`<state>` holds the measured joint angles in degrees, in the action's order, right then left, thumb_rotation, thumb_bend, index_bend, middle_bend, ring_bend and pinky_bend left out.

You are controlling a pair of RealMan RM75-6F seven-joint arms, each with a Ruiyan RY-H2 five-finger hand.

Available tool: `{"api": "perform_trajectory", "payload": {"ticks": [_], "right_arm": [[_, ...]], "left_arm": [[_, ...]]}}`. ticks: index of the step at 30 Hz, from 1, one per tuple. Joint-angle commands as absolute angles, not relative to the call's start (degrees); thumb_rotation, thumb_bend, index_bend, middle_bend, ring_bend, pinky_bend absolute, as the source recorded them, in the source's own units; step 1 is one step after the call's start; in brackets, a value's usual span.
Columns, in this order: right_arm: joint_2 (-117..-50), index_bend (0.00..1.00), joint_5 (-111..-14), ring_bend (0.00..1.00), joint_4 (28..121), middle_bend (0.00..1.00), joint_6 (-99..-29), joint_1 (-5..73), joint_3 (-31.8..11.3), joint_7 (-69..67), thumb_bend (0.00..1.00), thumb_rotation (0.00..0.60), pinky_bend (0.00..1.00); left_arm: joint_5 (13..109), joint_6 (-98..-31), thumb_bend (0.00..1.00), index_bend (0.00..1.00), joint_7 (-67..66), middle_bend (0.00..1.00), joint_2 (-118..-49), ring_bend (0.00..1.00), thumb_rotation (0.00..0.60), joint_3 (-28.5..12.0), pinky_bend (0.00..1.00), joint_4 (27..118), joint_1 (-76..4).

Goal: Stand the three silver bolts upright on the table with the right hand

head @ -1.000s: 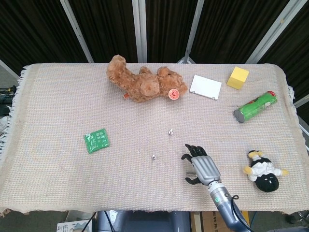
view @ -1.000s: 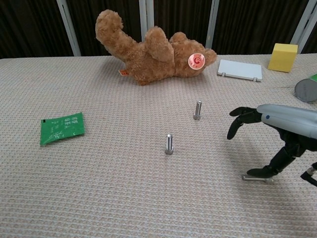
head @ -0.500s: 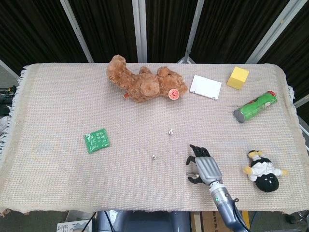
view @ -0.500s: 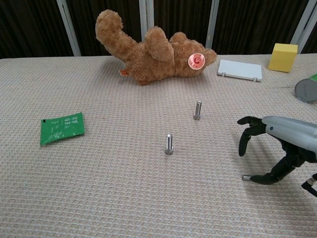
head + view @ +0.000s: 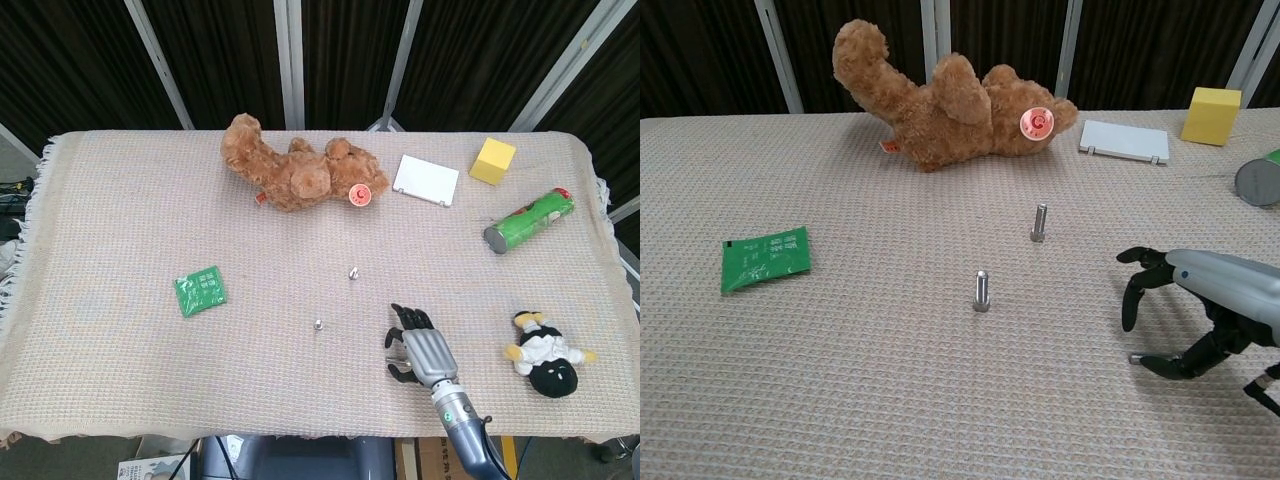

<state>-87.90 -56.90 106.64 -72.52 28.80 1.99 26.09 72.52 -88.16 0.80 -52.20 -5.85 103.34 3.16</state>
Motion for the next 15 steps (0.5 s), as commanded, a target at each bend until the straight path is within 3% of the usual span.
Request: {"api": "perform_trajectory", "payload": {"ticks": [1, 15], "right_arm": [[-88.44, 0.49, -57.87, 0.00, 106.08, 0.00, -73.17, 28.06, 2.07, 26.10, 0.32, 0.600, 0.04], [-91.38, 0.49, -63.04, 0.00, 105.15, 0.00, -78.59, 24.20, 3.34, 31.70, 0.32, 0.600, 0.04]], "left_arm": [[72.58, -88.15, 0.08, 0.03, 0.76, 0.03, -52.20, 0.00, 0.600, -5.83, 0.06, 103.38, 3.14], [72.68, -88.33, 0.08, 0.03, 0.73, 0.03, -52.20, 0.00, 0.600, -5.81, 0.06, 103.45, 3.20]]}}
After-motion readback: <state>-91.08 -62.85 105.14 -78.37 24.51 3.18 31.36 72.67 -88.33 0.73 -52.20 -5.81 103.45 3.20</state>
